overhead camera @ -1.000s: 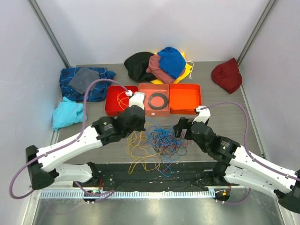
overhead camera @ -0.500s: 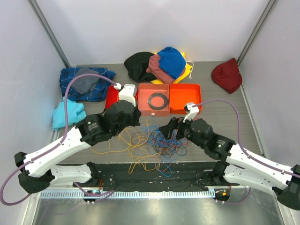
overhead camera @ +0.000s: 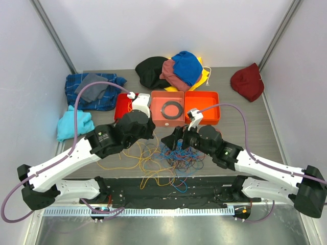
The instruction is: Untangle the cables
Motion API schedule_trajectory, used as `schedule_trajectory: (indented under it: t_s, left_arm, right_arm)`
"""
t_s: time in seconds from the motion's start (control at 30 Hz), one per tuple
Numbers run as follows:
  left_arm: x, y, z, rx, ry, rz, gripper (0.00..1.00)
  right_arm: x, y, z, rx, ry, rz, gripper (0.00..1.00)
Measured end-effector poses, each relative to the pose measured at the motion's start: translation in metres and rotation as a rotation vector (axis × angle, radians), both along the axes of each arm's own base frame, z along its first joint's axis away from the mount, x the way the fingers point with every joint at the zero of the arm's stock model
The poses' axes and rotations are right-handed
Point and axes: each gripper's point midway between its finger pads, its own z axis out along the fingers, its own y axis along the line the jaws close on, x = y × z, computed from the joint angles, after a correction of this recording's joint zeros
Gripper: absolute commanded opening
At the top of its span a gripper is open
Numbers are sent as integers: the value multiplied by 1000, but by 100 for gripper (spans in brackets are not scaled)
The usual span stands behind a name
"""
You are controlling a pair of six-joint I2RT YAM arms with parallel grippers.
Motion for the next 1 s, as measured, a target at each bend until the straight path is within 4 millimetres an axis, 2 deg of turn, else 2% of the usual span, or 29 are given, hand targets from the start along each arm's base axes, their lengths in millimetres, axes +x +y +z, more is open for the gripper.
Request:
schedule_trajectory:
  t_s: [0.13,0.47,0.53,0.57,0.63,0.8,0.87,1.0]
  left_arm:
    - [0,0,0,-1,1,-2,0]
    - [-1,1,2,-6,-3,-4,0]
    - [0,1,11,1,-14,-8,0]
    - [2,-1,20,-1,-27,-11,0]
    - [8,-5,51,-24,-76,-13,0]
    - [22,0,152,-116,-257,21,0]
    - [24,6,185,-146,-320,37,0]
    - [29,9,237,-181,-411,46,0]
  right_arm:
    - [3,4,-10,-26,18,0,94]
    - [2,14,-18,-41,21,21,92]
    - [2,19,-20,-52,25,31,92]
    - [3,21,-22,-56,26,34,92]
    - [3,22,-24,-63,27,33,92]
    - [4,19,-18,-61,2,27,92]
    - [4,18,-14,-54,-7,26,92]
    - [2,19,-12,-49,-13,34,92]
